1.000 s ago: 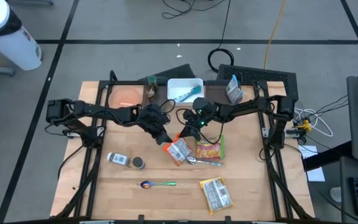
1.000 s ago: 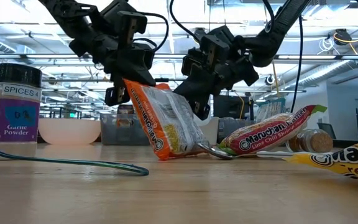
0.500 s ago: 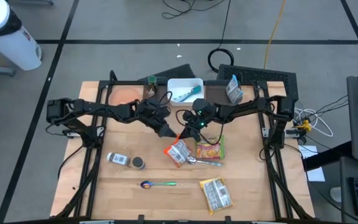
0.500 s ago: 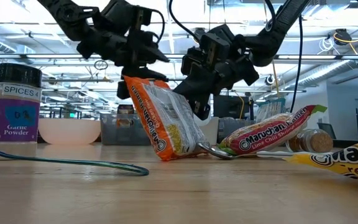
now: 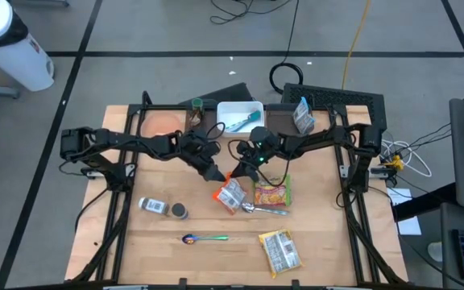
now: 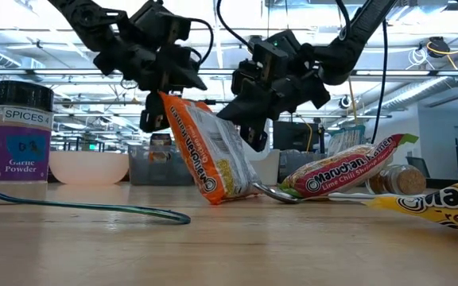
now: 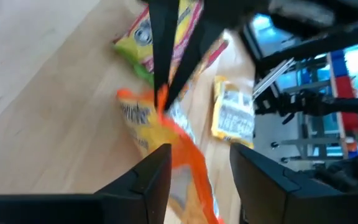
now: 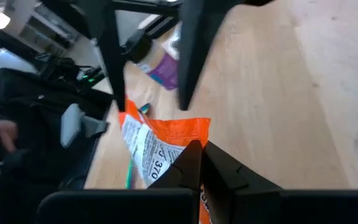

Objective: Pick & Place Food Item
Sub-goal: Put the orange noodle pack into the right black bin

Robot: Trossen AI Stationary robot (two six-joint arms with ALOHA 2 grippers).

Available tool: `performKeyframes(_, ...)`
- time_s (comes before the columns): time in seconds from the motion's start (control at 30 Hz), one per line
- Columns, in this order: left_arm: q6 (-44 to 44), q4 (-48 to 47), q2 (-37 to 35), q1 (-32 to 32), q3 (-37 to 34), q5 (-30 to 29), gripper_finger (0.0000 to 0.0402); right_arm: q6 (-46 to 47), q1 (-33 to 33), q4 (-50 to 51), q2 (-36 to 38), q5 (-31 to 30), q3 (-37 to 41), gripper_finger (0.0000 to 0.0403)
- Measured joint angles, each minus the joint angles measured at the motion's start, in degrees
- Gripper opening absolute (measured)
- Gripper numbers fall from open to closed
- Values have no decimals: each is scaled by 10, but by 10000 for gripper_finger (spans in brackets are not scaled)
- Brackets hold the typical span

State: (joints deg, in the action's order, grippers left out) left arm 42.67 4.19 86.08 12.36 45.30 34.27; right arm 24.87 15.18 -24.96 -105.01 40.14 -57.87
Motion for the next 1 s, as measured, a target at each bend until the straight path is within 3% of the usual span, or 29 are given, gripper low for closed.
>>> performKeyframes(1.0, -20, -67, 0, -19, 0, -23, 159, 42, 24, -32, 4, -27, 0, 0)
